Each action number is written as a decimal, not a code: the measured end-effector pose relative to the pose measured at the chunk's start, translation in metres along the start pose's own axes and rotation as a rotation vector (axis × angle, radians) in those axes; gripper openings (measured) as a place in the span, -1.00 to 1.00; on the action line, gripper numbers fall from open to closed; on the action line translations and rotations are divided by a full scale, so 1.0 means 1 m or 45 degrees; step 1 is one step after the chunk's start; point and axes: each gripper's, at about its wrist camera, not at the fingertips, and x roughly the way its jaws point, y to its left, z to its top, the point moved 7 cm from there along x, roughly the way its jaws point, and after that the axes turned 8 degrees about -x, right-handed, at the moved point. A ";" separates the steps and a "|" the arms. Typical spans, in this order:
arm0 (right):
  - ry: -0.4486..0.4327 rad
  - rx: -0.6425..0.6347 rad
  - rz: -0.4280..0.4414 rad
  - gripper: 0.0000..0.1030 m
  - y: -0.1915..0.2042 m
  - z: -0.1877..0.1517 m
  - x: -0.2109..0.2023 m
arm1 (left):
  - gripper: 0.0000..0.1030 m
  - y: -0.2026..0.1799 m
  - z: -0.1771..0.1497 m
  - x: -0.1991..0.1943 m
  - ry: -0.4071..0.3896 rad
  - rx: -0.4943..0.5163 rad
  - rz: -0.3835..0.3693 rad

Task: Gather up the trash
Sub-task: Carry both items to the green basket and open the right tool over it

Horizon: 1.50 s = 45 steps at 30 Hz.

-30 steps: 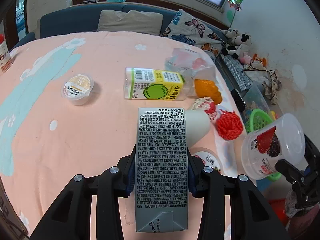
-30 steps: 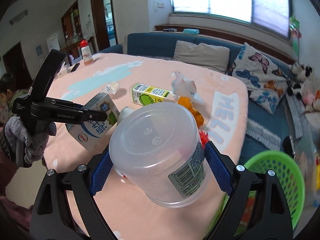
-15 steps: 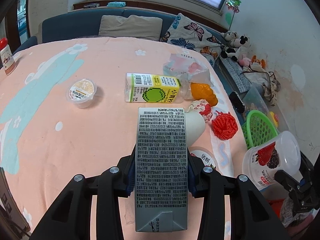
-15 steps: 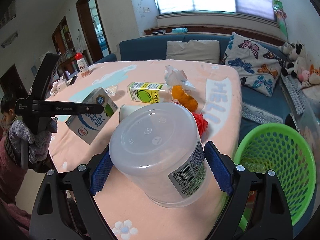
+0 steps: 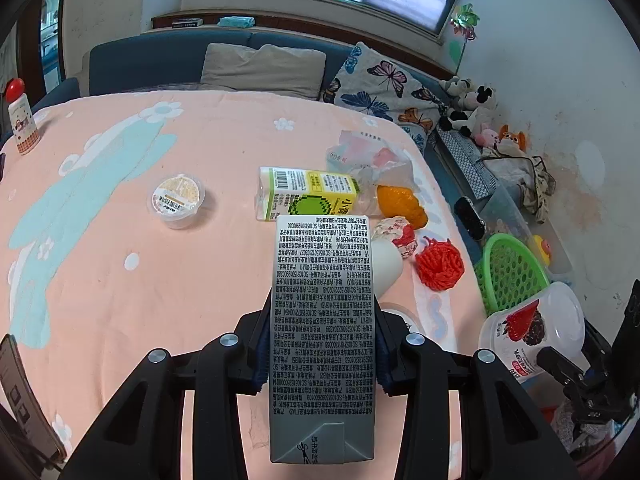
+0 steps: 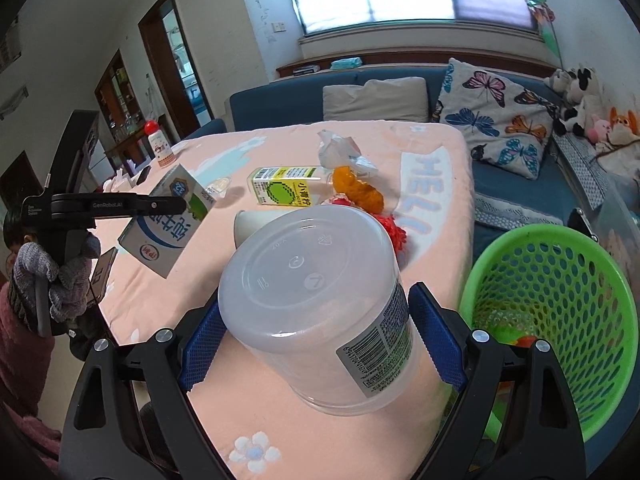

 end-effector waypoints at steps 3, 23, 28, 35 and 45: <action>-0.006 0.013 -0.010 0.68 -0.003 -0.001 -0.004 | -0.24 -0.003 0.001 -0.005 -0.012 0.004 -0.012; -0.059 0.092 -0.097 0.68 -0.031 -0.010 -0.033 | -0.25 -0.057 -0.002 -0.015 -0.011 0.099 -0.140; -0.068 0.117 -0.121 0.68 -0.037 -0.016 -0.040 | -0.25 -0.067 -0.005 -0.011 0.007 0.120 -0.166; -0.082 0.139 -0.153 0.68 -0.044 -0.018 -0.053 | -0.25 -0.081 -0.011 -0.006 0.037 0.143 -0.203; -0.085 0.213 -0.242 0.68 -0.075 -0.031 -0.067 | -0.25 -0.120 -0.016 0.011 0.097 0.213 -0.259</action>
